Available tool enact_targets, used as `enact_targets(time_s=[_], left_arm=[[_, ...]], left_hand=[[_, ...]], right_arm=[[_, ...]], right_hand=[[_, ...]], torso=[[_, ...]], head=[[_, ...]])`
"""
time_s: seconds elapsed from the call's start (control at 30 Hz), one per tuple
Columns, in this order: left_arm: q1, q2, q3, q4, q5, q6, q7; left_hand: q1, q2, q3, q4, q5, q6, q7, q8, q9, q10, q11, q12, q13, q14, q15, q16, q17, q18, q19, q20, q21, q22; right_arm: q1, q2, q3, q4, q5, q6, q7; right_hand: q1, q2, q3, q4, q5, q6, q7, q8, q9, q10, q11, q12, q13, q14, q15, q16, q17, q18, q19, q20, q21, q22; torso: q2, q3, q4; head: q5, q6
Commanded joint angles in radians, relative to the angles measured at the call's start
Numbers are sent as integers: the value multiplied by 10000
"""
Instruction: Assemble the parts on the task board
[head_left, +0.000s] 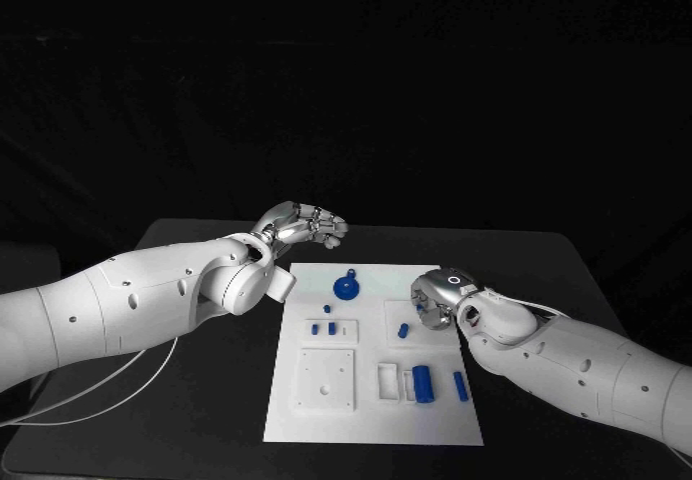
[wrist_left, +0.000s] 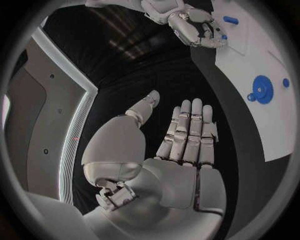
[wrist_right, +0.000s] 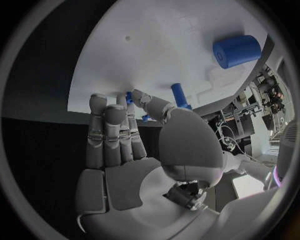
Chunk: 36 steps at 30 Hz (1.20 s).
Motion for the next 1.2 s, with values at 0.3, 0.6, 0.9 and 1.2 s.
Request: enact_targets(time_s=[0.3, 0.6, 0.9, 1.2], left_arm=[[31, 3, 8, -13, 64, -37, 30], [31, -14, 8, -82, 65, -48, 29], [31, -58, 8, -93, 69, -57, 22], [30, -81, 8, -125, 70, -65, 38]], left_hand=[[-75, -30, -43, -4, 44, -85, -3, 43, 14, -1, -35, 39, -19, 75, 27, -63, 24, 172, 64, -12, -39, 18], [-87, -31, -46, 4, 44, -95, -1, 53, 15, -3, -34, 42, -26, 79, 27, -77, 36, 171, 67, -11, -44, 26], [-96, -33, -49, 10, 44, -104, 0, 62, 15, -7, -33, 44, -33, 81, 28, -91, 47, 170, 69, -11, -50, 33], [-98, -33, -48, 12, 44, -112, 1, 70, 15, -9, -32, 46, -39, 83, 28, -103, 57, 171, 70, -12, -55, 39]], right_arm=[[-169, -127, -99, 247, -251, -136, -131], [-84, -277, -75, 470, -209, -321, -128], [70, -571, 33, 854, -205, -366, -199], [182, -1024, 354, 1624, -75, -545, -191]], right_hand=[[72, -45, 173, 55, -47, 158, -34, 93, 105, 152, -37, 120, 222, -216, -326, 223, 36, 304, 330, -277, 175, 169], [77, -91, 235, 83, -47, 194, -50, 99, 142, 173, -52, 136, 290, -220, -341, 306, 48, 304, 353, -289, 223, 215], [87, -129, 284, 107, -47, 218, -61, 102, 170, 188, -60, 146, 340, -229, -349, 358, 52, 304, 372, -295, 252, 243], [94, -158, 312, 128, -47, 231, -67, 102, 188, 193, -65, 150, 373, -234, -353, 393, 55, 304, 383, -301, 269, 260]], torso=[[-12, 13, -5], [-18, 4, -12], [-13, 5, -7], [-16, 9, -24]], head=[[-17, -13], [-20, 17], [-16, 19], [6, 26]])
